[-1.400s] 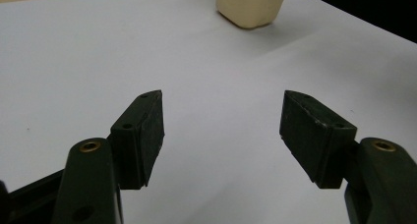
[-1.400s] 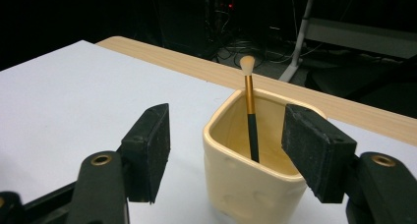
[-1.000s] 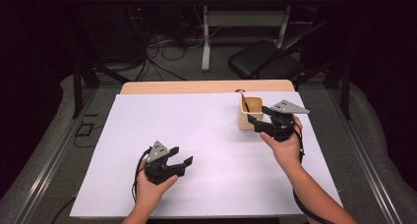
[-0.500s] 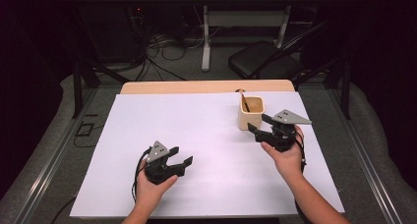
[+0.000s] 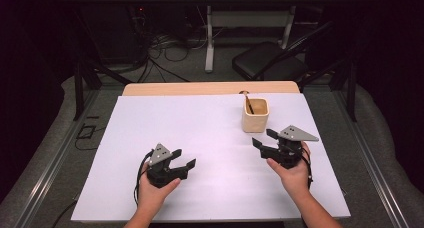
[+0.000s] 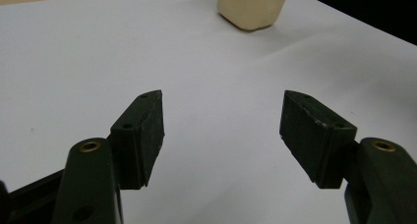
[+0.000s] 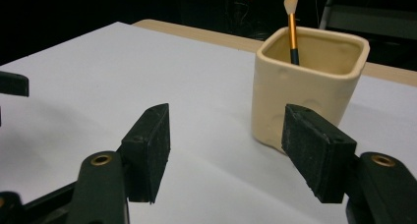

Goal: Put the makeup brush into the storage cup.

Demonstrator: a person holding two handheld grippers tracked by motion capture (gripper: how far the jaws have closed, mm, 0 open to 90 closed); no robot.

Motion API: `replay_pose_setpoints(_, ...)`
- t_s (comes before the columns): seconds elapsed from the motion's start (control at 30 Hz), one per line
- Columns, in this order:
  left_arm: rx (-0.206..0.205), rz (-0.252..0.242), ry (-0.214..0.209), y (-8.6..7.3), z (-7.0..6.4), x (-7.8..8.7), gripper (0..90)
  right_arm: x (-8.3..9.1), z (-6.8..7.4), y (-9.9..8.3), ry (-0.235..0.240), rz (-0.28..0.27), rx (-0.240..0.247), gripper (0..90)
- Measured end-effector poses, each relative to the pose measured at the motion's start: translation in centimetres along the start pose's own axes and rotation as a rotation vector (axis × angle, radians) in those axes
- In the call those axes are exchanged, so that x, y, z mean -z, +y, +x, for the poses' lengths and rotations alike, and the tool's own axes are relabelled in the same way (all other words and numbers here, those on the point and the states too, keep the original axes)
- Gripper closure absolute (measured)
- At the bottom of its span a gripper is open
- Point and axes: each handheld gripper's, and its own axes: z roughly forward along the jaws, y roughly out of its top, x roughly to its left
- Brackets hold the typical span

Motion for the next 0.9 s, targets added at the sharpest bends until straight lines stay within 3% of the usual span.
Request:
replay_pose_setpoints(0.2,0.000,0.002,0.000,0.1,0.0,0.1,33.8,0.4,0.0,-1.1,0.002,0.015,-0.014,35.4)
replay_pose_setpoints(0.9,0.010,-0.006,0.014,0.0,0.5,0.8,33.8,2.0,1.0,-2.6,0.009,0.027,0.024,35.4)
